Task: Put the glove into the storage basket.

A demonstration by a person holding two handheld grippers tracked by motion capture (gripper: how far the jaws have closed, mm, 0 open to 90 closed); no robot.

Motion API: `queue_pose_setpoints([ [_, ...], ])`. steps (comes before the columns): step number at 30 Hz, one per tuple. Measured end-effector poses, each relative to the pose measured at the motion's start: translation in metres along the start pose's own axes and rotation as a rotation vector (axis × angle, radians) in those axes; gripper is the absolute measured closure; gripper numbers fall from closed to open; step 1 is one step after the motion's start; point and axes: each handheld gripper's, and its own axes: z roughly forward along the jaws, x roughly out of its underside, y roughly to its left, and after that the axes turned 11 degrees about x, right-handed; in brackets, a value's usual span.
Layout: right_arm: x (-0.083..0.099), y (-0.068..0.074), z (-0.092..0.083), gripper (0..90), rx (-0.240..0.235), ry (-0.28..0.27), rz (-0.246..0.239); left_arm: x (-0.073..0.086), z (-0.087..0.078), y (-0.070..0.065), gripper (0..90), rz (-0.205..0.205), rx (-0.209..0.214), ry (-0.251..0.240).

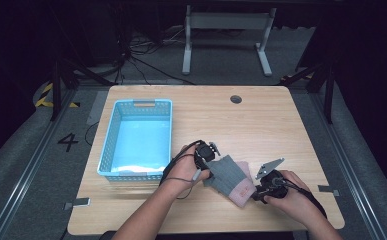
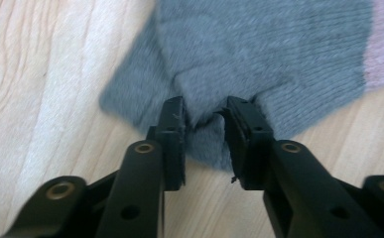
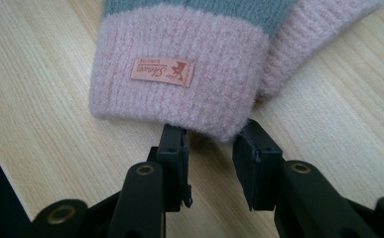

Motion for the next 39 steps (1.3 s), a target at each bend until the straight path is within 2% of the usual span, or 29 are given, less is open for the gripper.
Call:
queue_pose_setpoints([
  [9,0.000,0.000,0.000,67.5,0.004,0.003,0.005,-0.003,-0.004,-0.008,81.2,0.032,-0.014,0.016],
  [15,0.000,0.000,-0.001,67.1,0.004,-0.005,0.010,-0.002,0.000,-0.006,87.7,0.013,-0.037,0.038],
  [22,0.000,-0.002,-0.008,68.3,0.014,-0.033,0.020,-0.002,0.000,-0.006,88.6,0.012,-0.043,0.048],
  [24,0.000,-0.002,-0.007,71.2,0.019,-0.034,0.024,-0.002,-0.001,-0.007,88.7,0.014,-0.046,0.046],
  [25,-0.001,-0.001,-0.007,78.9,0.025,-0.033,0.018,-0.002,-0.001,-0.008,88.8,0.012,-0.045,0.040],
  [27,-0.002,0.000,-0.009,83.3,0.026,-0.033,0.026,-0.002,-0.003,-0.008,89.0,0.007,-0.043,0.037],
  [32,-0.001,-0.002,-0.017,85.1,0.030,-0.053,0.050,-0.002,-0.010,-0.013,89.1,0.017,-0.037,0.023],
  [39,-0.005,-0.004,-0.033,85.6,0.033,-0.076,0.093,0.002,-0.028,-0.028,89.2,0.026,-0.039,-0.012],
])
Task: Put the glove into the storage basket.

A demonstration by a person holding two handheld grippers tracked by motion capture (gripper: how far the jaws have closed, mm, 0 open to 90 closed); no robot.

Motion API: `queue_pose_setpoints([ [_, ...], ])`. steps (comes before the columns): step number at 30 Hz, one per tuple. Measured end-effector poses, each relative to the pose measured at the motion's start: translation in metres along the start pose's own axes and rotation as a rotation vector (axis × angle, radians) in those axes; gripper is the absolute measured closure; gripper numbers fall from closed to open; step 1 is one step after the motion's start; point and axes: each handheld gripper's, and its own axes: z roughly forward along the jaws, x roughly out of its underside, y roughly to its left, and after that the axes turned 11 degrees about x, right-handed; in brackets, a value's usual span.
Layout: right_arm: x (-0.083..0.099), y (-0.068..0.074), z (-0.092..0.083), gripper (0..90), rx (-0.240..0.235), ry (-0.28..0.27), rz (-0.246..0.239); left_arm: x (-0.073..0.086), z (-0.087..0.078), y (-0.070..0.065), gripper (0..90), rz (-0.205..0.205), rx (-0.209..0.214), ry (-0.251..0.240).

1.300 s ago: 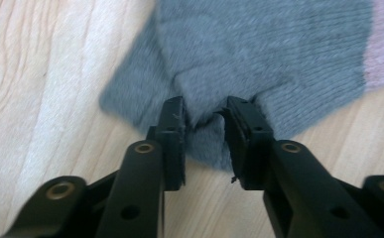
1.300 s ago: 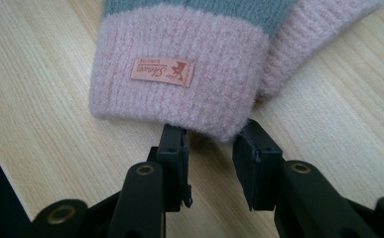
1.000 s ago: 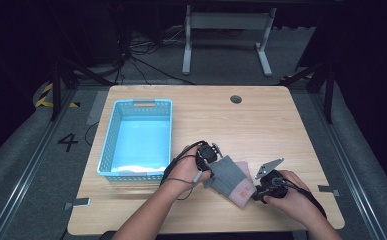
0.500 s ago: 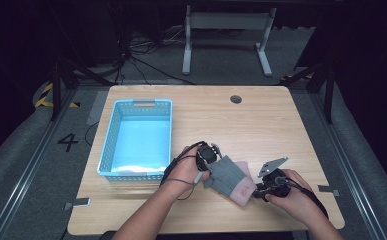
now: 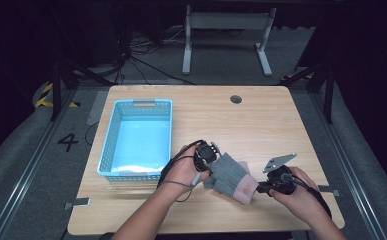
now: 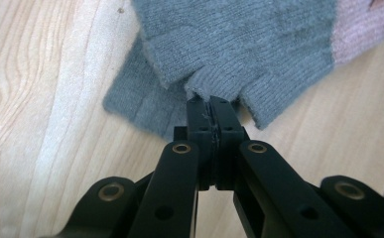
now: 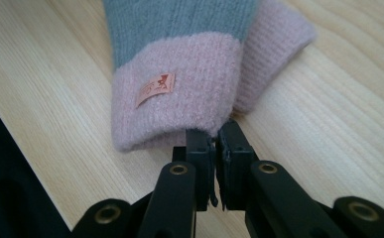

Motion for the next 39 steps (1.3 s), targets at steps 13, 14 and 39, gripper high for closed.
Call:
queue_pose_setpoints([
  [13,-0.013,-0.014,-0.007,86.0,0.016,-0.060,0.012,0.012,-0.017,-0.017,89.2,0.002,-0.021,-0.040],
  [14,-0.015,-0.016,-0.007,86.1,0.016,-0.069,0.009,0.014,-0.019,-0.019,89.1,0.001,-0.023,-0.040],
  [39,-0.037,-0.036,0.013,86.4,0.030,-0.114,0.037,0.019,-0.012,-0.029,89.2,0.001,0.006,-0.016],
])
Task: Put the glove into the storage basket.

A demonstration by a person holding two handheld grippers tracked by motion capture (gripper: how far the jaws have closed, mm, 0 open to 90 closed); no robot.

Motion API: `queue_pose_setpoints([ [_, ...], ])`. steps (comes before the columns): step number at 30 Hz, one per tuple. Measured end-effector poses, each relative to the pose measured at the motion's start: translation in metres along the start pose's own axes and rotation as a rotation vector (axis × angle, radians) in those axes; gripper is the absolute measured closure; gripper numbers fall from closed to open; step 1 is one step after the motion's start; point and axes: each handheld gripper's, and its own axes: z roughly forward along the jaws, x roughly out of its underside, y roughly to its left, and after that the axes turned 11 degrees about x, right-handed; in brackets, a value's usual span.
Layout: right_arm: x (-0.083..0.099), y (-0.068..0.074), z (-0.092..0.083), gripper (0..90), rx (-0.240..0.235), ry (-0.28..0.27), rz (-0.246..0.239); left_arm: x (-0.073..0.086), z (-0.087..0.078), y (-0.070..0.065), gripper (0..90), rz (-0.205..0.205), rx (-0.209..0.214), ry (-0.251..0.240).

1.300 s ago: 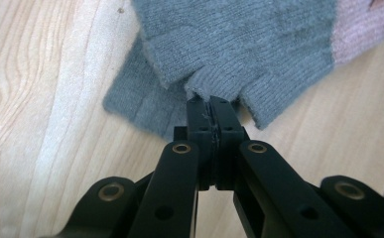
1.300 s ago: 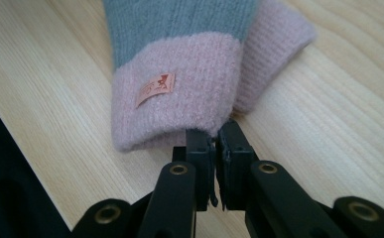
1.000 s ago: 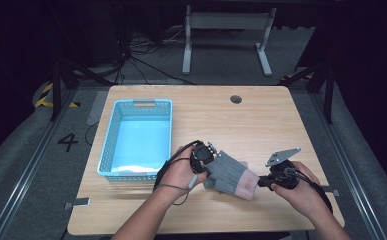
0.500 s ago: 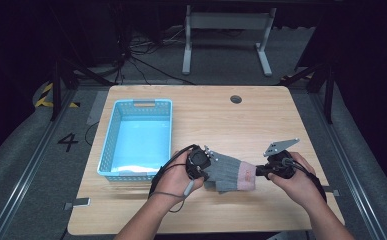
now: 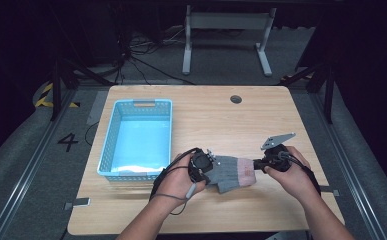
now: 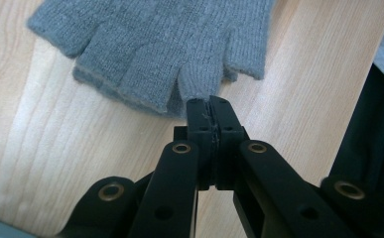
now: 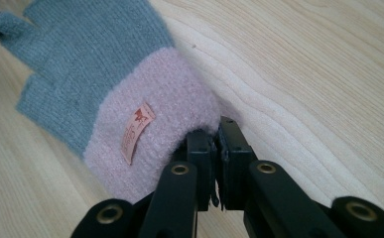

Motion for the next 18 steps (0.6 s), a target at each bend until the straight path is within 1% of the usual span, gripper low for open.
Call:
queue_pose_setpoints([
  [1,0.000,0.000,0.001,86.4,0.002,0.001,-0.002,0.000,0.003,0.001,89.2,-0.002,0.005,0.011],
  [4,0.000,0.000,0.004,86.4,0.003,0.005,-0.002,-0.001,0.005,0.002,89.2,0.000,0.007,0.015],
  [5,0.000,-0.001,0.005,86.4,0.003,0.006,-0.002,-0.001,0.007,0.002,89.2,-0.007,0.014,0.018],
  [7,0.000,-0.002,0.008,86.4,0.004,0.012,0.002,-0.001,0.010,0.004,89.3,-0.005,0.020,0.027],
  [12,0.001,-0.001,0.017,86.4,0.014,0.021,-0.008,0.000,0.015,0.007,89.2,-0.019,0.025,0.041],
  [13,0.001,0.000,0.018,86.4,0.015,0.024,-0.009,-0.001,0.016,0.007,89.2,-0.021,0.026,0.050],
  [18,0.001,-0.001,0.021,86.4,0.017,0.026,-0.004,0.000,0.018,0.009,89.2,-0.024,0.029,0.052],
])
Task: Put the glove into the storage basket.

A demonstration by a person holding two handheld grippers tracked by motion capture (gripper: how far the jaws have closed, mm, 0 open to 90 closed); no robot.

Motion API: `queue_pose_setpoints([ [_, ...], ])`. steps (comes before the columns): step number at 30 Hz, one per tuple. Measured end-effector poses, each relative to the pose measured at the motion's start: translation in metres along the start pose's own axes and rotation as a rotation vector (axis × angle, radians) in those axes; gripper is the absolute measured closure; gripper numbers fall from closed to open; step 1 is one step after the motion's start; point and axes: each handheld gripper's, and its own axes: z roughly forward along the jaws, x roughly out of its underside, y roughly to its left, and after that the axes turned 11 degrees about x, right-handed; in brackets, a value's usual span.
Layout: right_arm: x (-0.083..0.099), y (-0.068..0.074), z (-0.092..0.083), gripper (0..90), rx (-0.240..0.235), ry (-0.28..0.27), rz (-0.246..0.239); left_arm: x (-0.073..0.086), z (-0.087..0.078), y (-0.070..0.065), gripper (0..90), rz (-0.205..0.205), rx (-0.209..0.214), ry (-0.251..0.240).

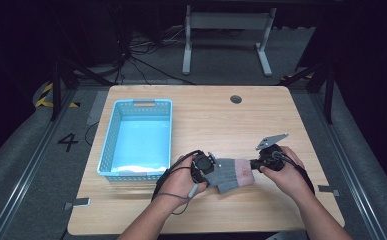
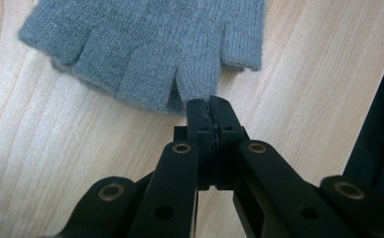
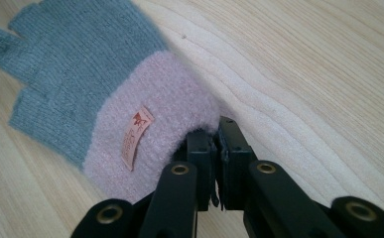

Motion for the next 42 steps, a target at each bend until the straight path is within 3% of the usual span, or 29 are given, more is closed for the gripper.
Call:
queue_pose_setpoints([
  [10,0.001,-0.001,0.000,86.4,0.004,0.004,0.009,-0.002,0.003,-0.002,89.3,0.009,0.001,0.003],
  [27,0.004,-0.001,0.014,85.9,0.012,0.006,0.007,0.000,0.020,0.012,89.4,-0.034,0.007,0.052],
  [29,0.004,-0.001,0.014,86.0,0.009,0.011,0.009,0.000,0.022,0.015,89.4,-0.042,-0.017,0.055],
  [42,0.007,0.000,0.006,85.9,0.005,0.010,0.012,0.002,0.013,0.019,89.4,-0.052,-0.045,0.000],
])
